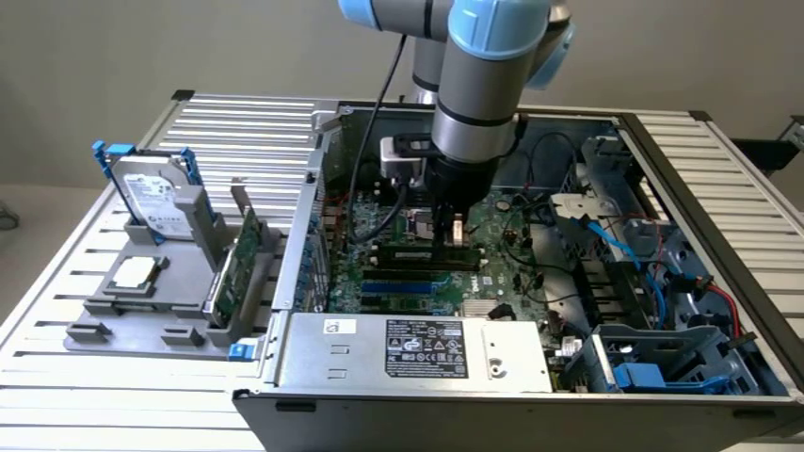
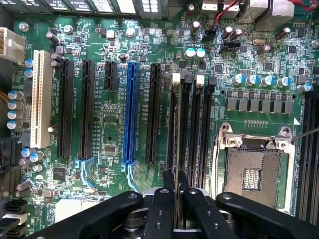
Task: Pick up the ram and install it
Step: 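Insert the ram into the slot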
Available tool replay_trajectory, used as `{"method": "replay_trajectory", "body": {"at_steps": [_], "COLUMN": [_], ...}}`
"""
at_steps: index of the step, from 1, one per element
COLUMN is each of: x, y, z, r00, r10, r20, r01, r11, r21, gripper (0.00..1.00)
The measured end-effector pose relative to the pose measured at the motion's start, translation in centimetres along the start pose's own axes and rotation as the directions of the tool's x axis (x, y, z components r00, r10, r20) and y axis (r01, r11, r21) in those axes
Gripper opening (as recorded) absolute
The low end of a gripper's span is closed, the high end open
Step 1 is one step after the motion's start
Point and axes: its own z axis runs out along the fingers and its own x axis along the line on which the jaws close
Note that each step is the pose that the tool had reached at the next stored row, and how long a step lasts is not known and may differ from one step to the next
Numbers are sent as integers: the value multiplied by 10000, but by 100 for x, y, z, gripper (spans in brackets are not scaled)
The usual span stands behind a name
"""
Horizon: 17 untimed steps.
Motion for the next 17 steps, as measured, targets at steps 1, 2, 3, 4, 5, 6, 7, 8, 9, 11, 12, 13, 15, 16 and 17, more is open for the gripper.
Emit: {"method": "replay_trajectory", "body": {"at_steps": [1, 2, 3, 4, 5, 6, 7, 8, 9, 11, 12, 13, 15, 16, 17], "x": [-5, -7, -8, -9, -10, -10, -10, -10, -10, -9, -10, -9, -9, -10, -9], "y": [0, -1, -1, -1, -1, -1, -1, -1, -1, -1, -1, -1, -1, -1, -1], "z": [0, 0, 0, 0, 1, 1, 1, 1, 2, 5, 7, 8, 11, 13, 13], "r00": [10000, 10000, 10000, 10000, 10000, 10000, 10000, 10000, 10000, 10000, 9999, 9999, 9999, 9999, 9999], "r10": [2, 2, 1, 2, 3, 4, 5, 5, 5, 7, 8, 8, 8, 8, 8], "r20": [1, 1, 2, -1, -15, -33, -49, -63, -75, -96, -105, -112, -120, -122, -122], "r01": [-2, -2, -1, -2, -3, -4, -5, -5, -5, -7, -8, -8, -8, -8, -8], "r11": [10000, 10000, 10000, 10000, 10000, 10000, 10000, 10000, 10000, 10000, 10000, 10000, 10000, 10000, 10000], "r21": [0, 0, 0, 0, 1, -1, -2, -3, -3, -4, -4, -4, -5, -5, -5], "gripper": [14, 14, 14, 14, 14, 14, 14, 14, 14, 14, 14, 14, 14, 14, 14]}}
